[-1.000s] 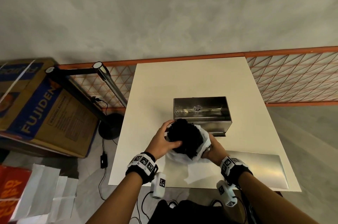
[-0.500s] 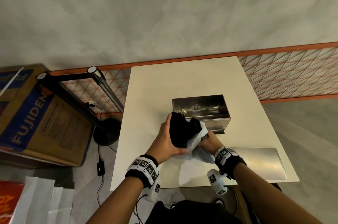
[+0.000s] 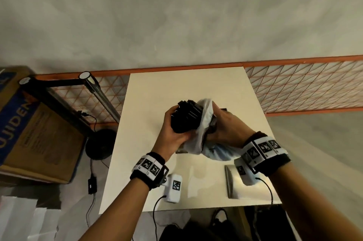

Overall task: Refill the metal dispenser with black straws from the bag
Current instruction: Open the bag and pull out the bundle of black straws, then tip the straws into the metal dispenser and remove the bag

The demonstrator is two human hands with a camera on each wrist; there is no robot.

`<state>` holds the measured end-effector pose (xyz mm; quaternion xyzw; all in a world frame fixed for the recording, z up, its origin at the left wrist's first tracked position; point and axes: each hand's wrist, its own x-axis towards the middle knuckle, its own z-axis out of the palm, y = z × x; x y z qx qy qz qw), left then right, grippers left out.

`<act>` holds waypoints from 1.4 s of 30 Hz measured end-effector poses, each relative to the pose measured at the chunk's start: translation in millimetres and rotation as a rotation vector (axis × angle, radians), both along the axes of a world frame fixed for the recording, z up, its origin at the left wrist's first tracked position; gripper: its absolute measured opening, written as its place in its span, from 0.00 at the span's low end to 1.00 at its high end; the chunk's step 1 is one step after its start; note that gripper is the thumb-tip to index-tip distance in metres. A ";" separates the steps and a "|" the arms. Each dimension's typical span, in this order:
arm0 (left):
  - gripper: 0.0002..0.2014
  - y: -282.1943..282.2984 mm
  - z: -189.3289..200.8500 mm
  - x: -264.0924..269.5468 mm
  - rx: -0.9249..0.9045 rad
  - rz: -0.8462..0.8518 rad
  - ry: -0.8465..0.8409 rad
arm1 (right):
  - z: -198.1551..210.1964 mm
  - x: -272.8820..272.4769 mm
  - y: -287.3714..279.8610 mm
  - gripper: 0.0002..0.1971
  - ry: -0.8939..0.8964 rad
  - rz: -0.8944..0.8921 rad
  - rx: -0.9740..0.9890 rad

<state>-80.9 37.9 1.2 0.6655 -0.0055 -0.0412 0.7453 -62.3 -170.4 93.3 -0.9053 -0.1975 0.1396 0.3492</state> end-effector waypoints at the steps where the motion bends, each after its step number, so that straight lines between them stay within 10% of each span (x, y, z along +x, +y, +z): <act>1: 0.42 -9.7 0.5 7.2 -0.029 0.009 -0.003 | 10.1 7.1 -4.7 0.47 -0.015 0.032 -0.035; 20: 0.37 -47.6 -17.6 79.5 -0.206 0.164 0.158 | 16.9 92.4 -2.9 0.34 -0.484 0.252 -0.523; 32: 0.11 -55.0 -50.8 86.8 -0.304 0.154 0.489 | -48.3 101.6 8.6 0.39 -0.257 0.210 -0.696; 42: 0.26 -49.5 -77.2 100.6 -0.419 0.261 0.550 | -47.3 107.4 13.1 0.23 -0.149 0.278 -0.711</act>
